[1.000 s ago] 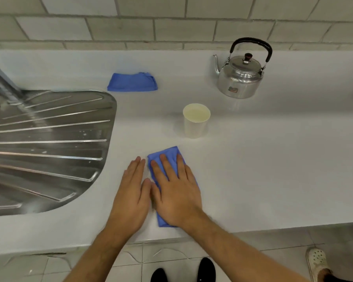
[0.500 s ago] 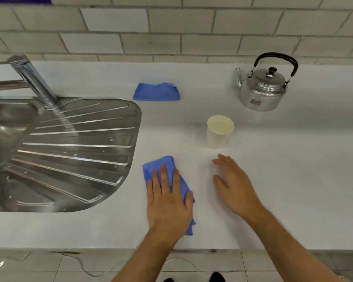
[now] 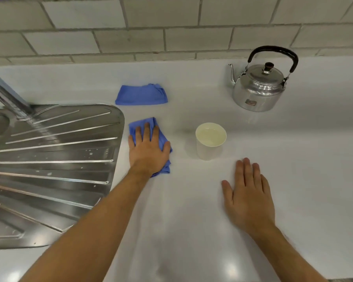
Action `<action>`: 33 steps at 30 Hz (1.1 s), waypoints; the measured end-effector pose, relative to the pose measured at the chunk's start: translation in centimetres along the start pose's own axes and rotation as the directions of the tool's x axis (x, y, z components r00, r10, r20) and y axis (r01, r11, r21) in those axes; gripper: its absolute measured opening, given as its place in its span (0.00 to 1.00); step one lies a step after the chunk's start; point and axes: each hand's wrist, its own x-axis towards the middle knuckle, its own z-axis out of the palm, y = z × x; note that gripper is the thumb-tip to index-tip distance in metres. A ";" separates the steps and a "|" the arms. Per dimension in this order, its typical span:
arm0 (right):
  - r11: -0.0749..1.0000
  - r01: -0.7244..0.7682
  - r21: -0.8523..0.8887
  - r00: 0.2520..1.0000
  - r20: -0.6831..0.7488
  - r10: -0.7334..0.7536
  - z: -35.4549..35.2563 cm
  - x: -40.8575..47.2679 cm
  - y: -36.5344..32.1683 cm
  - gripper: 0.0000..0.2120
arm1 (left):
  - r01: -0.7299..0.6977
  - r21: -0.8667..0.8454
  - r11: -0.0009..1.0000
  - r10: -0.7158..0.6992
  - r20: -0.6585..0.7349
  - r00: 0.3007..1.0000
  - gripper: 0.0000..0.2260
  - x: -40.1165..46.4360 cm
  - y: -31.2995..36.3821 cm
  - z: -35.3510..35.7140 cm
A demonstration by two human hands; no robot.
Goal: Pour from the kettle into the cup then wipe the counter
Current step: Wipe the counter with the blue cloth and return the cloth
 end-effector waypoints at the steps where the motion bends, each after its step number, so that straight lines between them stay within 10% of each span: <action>1: 1.000 -0.001 0.000 1.000 -0.002 0.001 0.1 0.0 0.0 0.37 | -0.029 0.013 1.000 0.029 0.007 1.000 0.32 0.7 0.3 -0.1; 10: 1.000 0.003 -0.020 1.000 0.014 -0.003 0.2 0.3 0.1 0.36 | -0.267 -0.054 0.962 0.268 -0.002 0.964 0.29 -8.0 3.2 0.0; 24: 1.000 0.007 -0.019 1.000 0.002 -0.007 0.3 0.1 0.1 0.37 | -0.066 -0.017 0.998 0.065 -0.024 0.998 0.28 -0.5 -2.9 -0.8; 33: 1.000 -0.016 -0.024 1.000 0.004 0.016 0.2 0.2 0.0 0.37 | -0.448 -0.027 0.894 0.448 0.088 0.890 0.26 7.7 2.9 -0.1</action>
